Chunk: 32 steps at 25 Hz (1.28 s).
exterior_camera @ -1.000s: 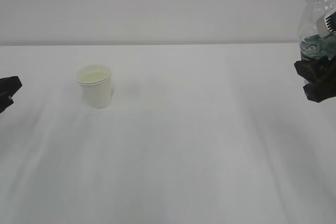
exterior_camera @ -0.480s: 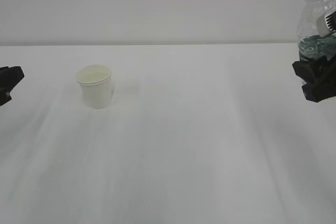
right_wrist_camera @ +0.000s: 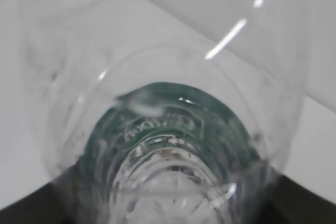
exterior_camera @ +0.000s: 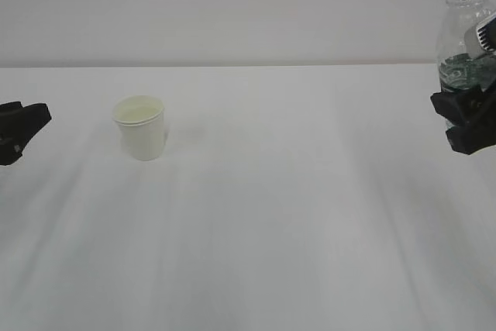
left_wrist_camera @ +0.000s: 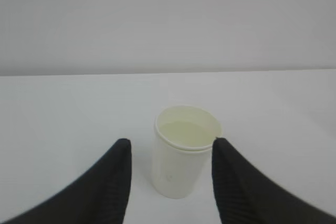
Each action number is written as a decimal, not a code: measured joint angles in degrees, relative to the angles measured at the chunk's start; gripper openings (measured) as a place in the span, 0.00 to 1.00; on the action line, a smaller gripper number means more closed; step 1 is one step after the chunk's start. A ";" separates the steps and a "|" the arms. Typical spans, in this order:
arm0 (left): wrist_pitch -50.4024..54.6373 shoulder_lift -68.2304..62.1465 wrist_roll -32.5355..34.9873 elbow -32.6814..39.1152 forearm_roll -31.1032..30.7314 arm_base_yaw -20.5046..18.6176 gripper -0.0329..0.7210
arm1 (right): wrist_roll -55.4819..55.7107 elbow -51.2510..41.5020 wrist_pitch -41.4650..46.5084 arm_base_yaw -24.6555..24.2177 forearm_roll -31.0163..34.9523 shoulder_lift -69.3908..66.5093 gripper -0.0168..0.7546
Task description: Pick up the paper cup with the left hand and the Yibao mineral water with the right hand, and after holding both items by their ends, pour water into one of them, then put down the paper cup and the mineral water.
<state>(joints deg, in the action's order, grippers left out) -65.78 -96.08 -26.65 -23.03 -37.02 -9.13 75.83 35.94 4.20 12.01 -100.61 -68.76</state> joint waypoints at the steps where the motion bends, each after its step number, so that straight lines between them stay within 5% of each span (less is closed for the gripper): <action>1: 0.00 0.00 0.00 0.00 -0.53 0.00 0.53 | -3.14 0.00 0.00 0.00 2.87 0.00 0.61; 6: 0.00 0.00 -0.35 0.00 -1.02 0.00 0.53 | -23.04 0.00 -2.51 0.00 22.55 0.00 0.61; 11: 0.00 0.00 -0.95 0.00 -1.02 0.00 0.53 | -51.52 0.00 -5.58 0.00 52.74 0.00 0.61; 18: 0.00 0.00 -1.18 0.00 -1.02 0.00 0.53 | -77.38 -1.38 -13.13 0.00 84.05 -2.33 0.61; 32: 0.00 0.00 -1.25 0.00 -1.02 0.00 0.53 | -80.99 -6.29 -33.94 0.00 93.95 -10.31 0.61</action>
<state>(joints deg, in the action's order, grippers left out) -65.78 -96.08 -27.90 -23.03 -38.03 -9.13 -5.16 29.65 -29.74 12.01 -6.67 -79.07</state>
